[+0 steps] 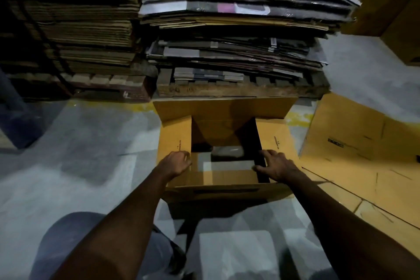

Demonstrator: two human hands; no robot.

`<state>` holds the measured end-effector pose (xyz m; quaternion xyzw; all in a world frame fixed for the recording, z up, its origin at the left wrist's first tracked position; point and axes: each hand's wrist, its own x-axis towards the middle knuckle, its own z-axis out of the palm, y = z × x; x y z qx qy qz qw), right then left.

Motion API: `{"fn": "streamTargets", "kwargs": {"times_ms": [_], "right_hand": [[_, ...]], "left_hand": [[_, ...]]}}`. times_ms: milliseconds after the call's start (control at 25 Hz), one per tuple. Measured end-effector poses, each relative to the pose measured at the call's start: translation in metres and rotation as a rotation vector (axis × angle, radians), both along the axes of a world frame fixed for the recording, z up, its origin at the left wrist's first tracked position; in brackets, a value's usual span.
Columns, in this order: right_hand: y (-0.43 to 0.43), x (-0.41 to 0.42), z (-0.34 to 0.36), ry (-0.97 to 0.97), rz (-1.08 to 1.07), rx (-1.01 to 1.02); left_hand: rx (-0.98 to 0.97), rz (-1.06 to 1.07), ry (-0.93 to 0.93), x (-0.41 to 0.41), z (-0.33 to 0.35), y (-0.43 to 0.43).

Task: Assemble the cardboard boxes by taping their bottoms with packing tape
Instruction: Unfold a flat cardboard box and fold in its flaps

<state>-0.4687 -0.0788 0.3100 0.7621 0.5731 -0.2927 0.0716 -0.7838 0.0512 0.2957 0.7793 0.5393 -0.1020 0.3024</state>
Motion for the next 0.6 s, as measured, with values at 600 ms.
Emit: {"fn": "streamTargets", "kwargs": {"times_ms": [600], "right_hand": [[0.012,0.001,0.016,0.117,0.031,0.109]], "left_hand": [[-0.309,0.063,0.015,-0.001,0.004,0.002]]}}
